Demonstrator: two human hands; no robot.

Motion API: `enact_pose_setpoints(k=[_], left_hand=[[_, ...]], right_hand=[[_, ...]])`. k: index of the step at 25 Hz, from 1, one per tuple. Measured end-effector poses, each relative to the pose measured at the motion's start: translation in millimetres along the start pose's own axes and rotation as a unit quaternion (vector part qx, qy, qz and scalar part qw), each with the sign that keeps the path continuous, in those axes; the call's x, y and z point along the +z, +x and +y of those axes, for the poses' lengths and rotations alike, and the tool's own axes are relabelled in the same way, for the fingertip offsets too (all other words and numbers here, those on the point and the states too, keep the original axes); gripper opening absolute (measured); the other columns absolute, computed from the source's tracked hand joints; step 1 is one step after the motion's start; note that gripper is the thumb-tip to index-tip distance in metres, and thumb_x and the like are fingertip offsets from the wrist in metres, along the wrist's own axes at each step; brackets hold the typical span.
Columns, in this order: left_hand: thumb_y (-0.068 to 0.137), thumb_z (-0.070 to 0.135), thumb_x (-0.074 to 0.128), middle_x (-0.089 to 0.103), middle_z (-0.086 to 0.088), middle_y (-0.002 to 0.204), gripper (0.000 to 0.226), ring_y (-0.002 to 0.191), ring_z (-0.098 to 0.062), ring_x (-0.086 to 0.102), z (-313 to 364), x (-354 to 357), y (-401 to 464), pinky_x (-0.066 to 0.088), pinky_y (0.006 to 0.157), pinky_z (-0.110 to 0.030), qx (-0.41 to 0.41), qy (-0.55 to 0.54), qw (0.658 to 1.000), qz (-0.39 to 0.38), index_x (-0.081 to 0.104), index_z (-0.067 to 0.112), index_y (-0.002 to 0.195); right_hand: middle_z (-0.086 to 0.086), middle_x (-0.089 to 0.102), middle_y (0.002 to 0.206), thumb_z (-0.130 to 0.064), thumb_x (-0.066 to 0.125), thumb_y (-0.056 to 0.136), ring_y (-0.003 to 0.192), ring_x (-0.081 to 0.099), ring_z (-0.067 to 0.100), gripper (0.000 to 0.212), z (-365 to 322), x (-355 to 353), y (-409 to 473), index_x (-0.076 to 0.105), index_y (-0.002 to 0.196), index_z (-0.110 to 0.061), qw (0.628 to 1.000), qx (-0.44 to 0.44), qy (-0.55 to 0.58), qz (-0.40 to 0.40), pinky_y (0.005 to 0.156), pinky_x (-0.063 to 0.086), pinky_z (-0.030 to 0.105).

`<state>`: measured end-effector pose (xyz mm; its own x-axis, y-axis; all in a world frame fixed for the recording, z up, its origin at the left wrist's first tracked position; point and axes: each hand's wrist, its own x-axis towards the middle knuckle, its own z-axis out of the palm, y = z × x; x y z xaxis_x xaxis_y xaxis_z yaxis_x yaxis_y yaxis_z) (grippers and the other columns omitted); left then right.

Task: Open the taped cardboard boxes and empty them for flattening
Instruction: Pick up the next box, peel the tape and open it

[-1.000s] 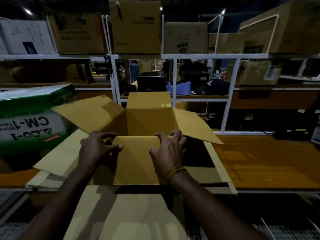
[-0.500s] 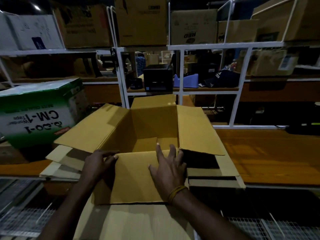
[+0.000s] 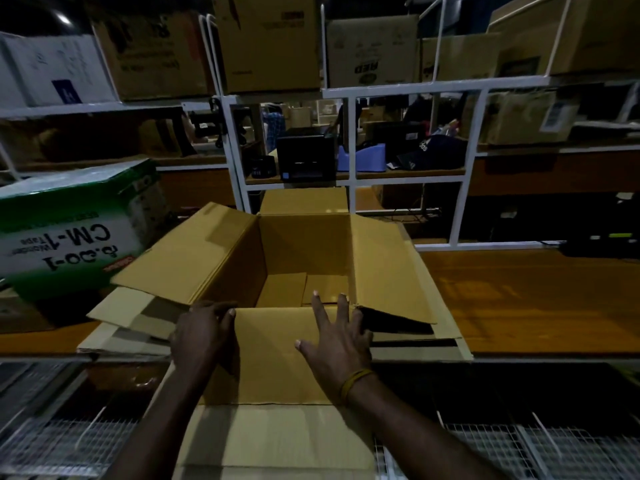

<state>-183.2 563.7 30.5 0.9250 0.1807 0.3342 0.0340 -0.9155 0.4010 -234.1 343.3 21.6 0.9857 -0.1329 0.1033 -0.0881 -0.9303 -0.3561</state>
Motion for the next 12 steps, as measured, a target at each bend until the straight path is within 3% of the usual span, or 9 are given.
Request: enact_pose_setpoints(k=[4, 8, 12], left_hand=[[0.095, 0.048, 0.054, 0.037, -0.004, 0.155, 0.045, 0.145, -0.036, 0.021, 36.0, 15.1, -26.7, 0.027, 0.110, -0.060, 0.000, 0.041, 0.999, 0.001, 0.051, 0.040, 0.139], [0.093, 0.050, 0.056, 0.030, -0.009, 0.158, 0.054, 0.148, -0.034, 0.016, 85.1, 29.5, -42.3, 0.024, 0.115, -0.057, 0.066, -0.013, 0.997, -0.042, 0.045, 0.038, 0.144], [0.095, 0.045, 0.057, 0.033, -0.007, 0.156, 0.053, 0.149, -0.033, 0.015, 149.0, 50.4, -56.4, 0.020, 0.116, -0.055, 0.140, -0.047, 0.988, -0.041, 0.043, 0.037, 0.146]], right_hand=[[0.005, -0.014, 0.162, -0.058, 0.053, 0.092, 0.143, 0.015, 0.035, 0.077, 14.2, -6.0, -10.0, 0.009, 0.153, -0.045, 0.997, 0.007, 0.059, 0.040, 0.110, 0.032, 0.052], [0.005, -0.006, 0.162, -0.057, 0.048, 0.094, 0.145, 0.012, 0.030, 0.069, 42.7, -20.9, -10.9, 0.014, 0.153, -0.044, 0.993, 0.000, 0.061, 0.101, 0.113, 0.027, 0.048], [0.003, 0.002, 0.163, -0.052, 0.049, 0.096, 0.146, 0.009, 0.030, 0.061, 95.6, -38.0, -5.6, 0.026, 0.152, -0.041, 0.991, 0.012, 0.077, 0.112, 0.115, 0.024, 0.050]])
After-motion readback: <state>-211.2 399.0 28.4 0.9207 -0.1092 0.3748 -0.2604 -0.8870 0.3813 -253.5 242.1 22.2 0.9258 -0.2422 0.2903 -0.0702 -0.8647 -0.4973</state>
